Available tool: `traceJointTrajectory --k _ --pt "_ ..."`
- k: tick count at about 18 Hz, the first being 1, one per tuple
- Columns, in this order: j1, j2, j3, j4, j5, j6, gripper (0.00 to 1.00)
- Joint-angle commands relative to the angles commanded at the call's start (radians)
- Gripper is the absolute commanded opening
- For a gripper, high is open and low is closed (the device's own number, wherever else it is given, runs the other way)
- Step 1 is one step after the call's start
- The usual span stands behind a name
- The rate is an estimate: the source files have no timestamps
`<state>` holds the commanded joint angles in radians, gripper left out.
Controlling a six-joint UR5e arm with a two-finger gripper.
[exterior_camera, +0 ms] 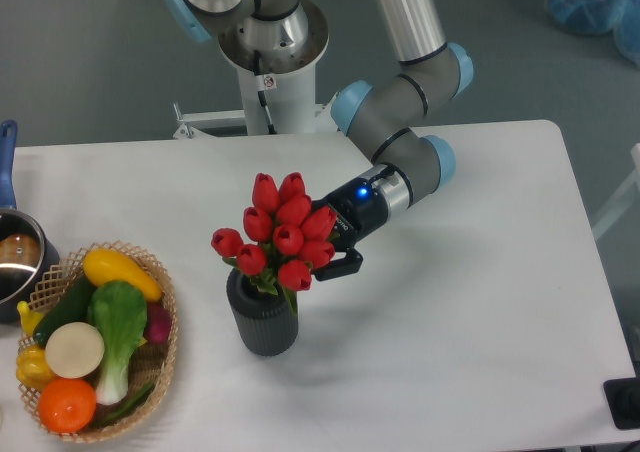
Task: Insert the flowers into the vase
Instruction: 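Push the tulip bunch further down into the vase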
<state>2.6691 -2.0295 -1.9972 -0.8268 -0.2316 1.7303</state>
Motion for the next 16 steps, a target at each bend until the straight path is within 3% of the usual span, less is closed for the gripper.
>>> traceJointTrajectory --k 16 --pt "-0.003 -0.011 0.000 0.000 0.009 0.000 0.47"
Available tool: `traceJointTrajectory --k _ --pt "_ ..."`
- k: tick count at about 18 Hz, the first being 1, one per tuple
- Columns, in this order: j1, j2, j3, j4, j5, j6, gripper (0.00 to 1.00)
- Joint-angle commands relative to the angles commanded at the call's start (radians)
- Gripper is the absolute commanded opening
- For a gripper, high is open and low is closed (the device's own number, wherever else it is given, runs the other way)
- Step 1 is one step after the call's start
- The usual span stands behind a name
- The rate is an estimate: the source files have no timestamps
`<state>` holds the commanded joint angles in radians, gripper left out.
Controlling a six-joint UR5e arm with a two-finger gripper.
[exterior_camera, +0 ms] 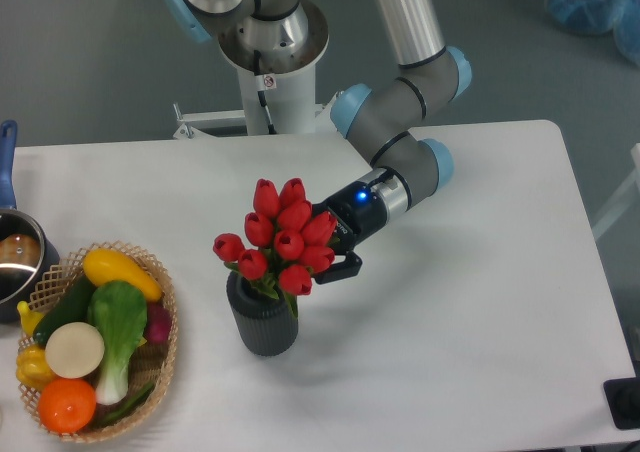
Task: Insert the flowers into the vase
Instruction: 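Push the tulip bunch further down into the vase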
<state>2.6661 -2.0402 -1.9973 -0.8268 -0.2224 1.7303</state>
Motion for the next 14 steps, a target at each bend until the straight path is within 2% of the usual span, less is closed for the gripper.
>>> traceJointTrajectory --k 14 --pt "0.000 -0.026 -0.002 0.000 0.000 0.024 0.47"
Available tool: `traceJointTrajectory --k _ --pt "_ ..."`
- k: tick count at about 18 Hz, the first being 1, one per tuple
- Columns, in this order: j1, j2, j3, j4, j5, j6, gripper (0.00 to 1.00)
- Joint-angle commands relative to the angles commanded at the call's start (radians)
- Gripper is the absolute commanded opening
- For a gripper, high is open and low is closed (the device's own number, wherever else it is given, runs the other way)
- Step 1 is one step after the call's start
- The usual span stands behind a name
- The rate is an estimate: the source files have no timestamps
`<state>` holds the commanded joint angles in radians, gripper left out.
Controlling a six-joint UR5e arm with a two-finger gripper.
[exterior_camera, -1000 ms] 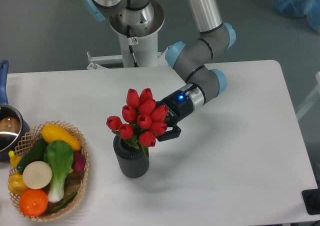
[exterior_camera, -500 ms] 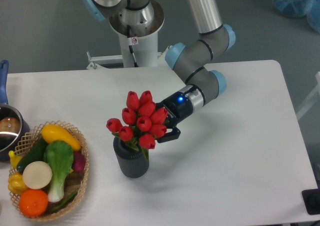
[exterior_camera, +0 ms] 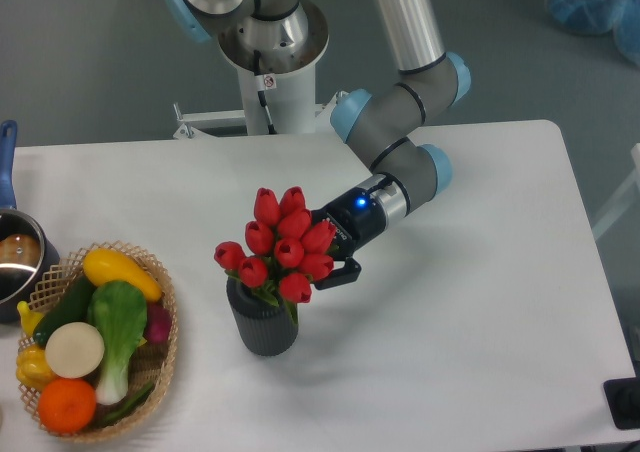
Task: Insert the flowers into the vase
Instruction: 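Push the tulip bunch further down into the vase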
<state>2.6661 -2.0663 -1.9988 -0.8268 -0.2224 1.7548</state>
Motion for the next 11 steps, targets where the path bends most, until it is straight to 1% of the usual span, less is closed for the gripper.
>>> traceJointTrajectory --k 11 --pt "0.002 -0.002 -0.008 0.000 0.002 0.005 0.47"
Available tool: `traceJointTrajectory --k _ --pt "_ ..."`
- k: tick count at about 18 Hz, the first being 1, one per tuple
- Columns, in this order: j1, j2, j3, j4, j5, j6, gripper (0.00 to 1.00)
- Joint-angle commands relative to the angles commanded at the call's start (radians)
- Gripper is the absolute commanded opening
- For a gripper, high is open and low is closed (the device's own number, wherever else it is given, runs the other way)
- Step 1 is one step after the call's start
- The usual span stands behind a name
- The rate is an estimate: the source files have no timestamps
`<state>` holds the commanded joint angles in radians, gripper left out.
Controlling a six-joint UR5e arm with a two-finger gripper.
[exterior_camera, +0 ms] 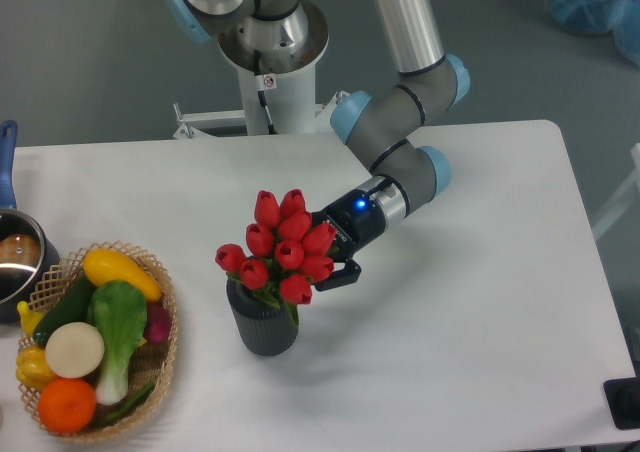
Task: Insert the flowers into the vase
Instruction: 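Push the tulip bunch further down into the vase, then open the gripper to release the tulips in the vase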
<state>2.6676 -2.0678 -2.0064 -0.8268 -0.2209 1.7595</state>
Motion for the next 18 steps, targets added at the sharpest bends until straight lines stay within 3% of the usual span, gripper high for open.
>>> traceJointTrajectory --k 6,7,9,11,18 --pt "0.000 0.000 -0.005 0.000 -0.002 0.002 0.49" --pt "0.000 0.002 -0.005 0.000 -0.002 0.000 0.52" --pt "0.002 0.003 -0.003 0.002 -0.002 0.000 0.70" --pt "0.005 0.006 -0.003 0.000 -0.005 -0.005 0.82" --pt "0.005 0.009 -0.011 0.000 -0.005 -0.003 0.94"
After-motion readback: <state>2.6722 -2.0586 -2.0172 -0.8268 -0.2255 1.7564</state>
